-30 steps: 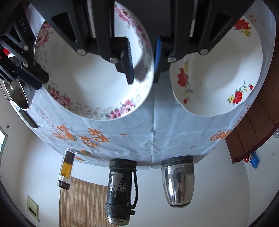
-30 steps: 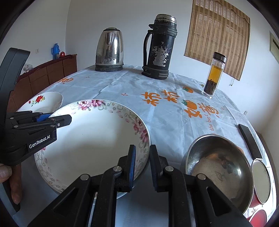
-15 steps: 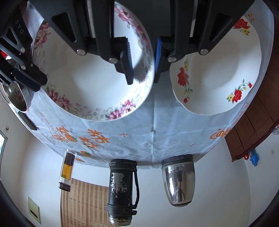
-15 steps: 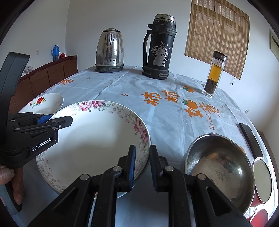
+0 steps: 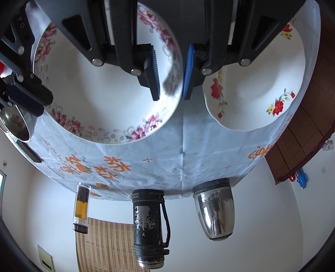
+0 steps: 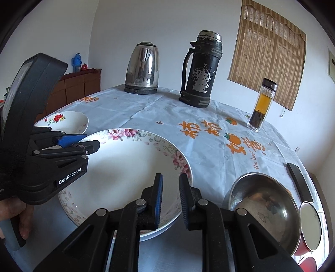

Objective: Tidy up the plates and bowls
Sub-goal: 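Lower the pink-floral plate onto the table and open the left tool, then move the left tool to the red-flower plate rim and close on it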

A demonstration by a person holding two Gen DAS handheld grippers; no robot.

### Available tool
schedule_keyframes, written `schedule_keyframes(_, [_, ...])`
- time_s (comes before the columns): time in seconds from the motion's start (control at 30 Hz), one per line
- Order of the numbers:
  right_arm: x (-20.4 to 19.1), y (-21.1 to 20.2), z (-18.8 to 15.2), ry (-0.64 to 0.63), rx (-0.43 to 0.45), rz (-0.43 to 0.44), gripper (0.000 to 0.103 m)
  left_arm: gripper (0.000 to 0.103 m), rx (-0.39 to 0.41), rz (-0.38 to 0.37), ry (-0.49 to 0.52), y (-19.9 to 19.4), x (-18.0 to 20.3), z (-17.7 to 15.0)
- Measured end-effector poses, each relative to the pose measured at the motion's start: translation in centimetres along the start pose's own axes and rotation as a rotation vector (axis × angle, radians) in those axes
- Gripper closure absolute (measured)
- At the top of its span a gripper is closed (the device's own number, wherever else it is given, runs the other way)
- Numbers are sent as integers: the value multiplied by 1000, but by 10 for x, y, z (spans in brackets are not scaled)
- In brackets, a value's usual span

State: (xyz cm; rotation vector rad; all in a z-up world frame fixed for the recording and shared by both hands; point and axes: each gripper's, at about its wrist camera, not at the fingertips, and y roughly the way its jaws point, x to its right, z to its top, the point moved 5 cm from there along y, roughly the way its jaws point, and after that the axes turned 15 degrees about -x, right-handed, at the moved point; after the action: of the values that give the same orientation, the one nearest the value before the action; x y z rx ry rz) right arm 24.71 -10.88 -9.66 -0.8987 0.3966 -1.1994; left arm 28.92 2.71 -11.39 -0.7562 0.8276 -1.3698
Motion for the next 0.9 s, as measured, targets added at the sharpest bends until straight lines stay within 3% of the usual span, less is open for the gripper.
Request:
schedule_keyframes(0.2, [4, 0, -1, 15, 1, 11, 84, 82, 16, 12, 8, -2, 1, 0])
schedule_keyframes(0.27, [4, -1, -1, 13, 7, 11, 83, 71, 34, -4, 14, -6, 2, -1])
schedule_keyframes(0.5, [9, -3, -1, 39, 18, 24, 83, 56, 91, 3, 52, -19, 11, -2])
schedule_keyframes(0.57, [11, -5, -1, 50, 33, 30, 80, 51, 97, -2, 45, -21, 9, -2])
schedule_keyframes(0.7, [11, -13, -2, 57, 72, 35, 49, 39, 116, -16, 10, -27, 1, -1])
schedule_keyframes(0.9, [-3, -14, 4, 52, 72, 129, 48, 37, 122, -35, -31, -32, -10, -1])
